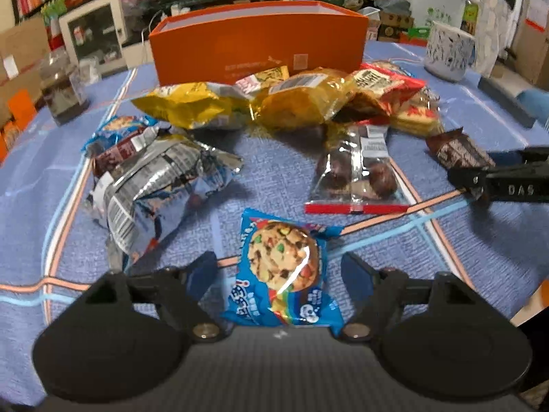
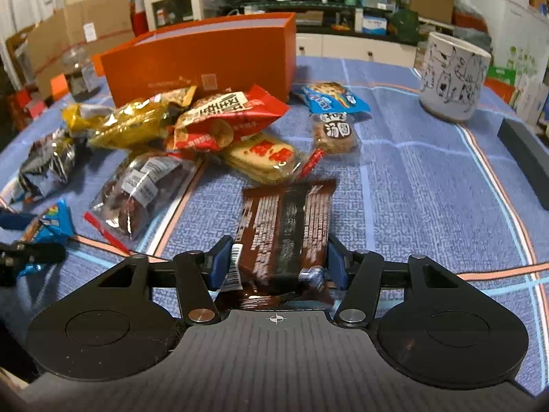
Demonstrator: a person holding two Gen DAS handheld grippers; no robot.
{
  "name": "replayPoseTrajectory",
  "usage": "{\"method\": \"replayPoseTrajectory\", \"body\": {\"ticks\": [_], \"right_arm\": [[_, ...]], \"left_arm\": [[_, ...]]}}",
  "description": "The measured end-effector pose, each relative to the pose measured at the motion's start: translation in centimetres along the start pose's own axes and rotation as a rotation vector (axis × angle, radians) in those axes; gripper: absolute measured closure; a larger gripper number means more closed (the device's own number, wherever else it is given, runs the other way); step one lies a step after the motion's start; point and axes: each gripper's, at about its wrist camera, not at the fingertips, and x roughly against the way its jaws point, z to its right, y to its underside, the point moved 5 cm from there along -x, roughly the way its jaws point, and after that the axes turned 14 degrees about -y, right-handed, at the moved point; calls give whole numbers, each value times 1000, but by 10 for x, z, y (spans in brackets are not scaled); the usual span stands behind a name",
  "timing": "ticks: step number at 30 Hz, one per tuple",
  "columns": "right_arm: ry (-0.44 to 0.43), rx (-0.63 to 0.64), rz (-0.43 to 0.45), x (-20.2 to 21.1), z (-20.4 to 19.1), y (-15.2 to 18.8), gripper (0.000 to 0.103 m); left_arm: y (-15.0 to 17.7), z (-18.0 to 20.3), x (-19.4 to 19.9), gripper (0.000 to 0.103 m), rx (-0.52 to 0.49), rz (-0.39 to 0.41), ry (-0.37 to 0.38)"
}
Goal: Organize snacks
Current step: 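Carry both snacks over the orange box and open both tools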
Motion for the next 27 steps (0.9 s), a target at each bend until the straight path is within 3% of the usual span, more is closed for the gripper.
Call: {"method": "replayPoseTrajectory", "body": {"ticks": [5, 6, 8, 11, 16, 22, 27], "right_arm": [[14, 5, -1, 0, 1, 0, 51], [20, 16, -3, -1, 0, 0, 51], [16, 25, -1, -1, -2, 0, 60], [7, 12, 14, 5, -3, 0, 61], [-72, -37, 117, 32, -10, -23, 61], [-136, 2, 211, 19, -21, -120, 61], [-150, 28, 288, -29, -27, -220, 61]], "left_arm": [[1, 5, 3, 29, -19, 20, 19], [1, 4, 3, 41, -10, 24, 31], [0, 3, 5, 52, -5, 25, 43], [-3, -5, 14, 52, 40, 27, 28], [-46, -26, 31, 52, 118, 80, 109], [-154, -57, 6, 53, 220, 151, 93], [-233, -73, -36, 53, 289, 192, 112]]}}
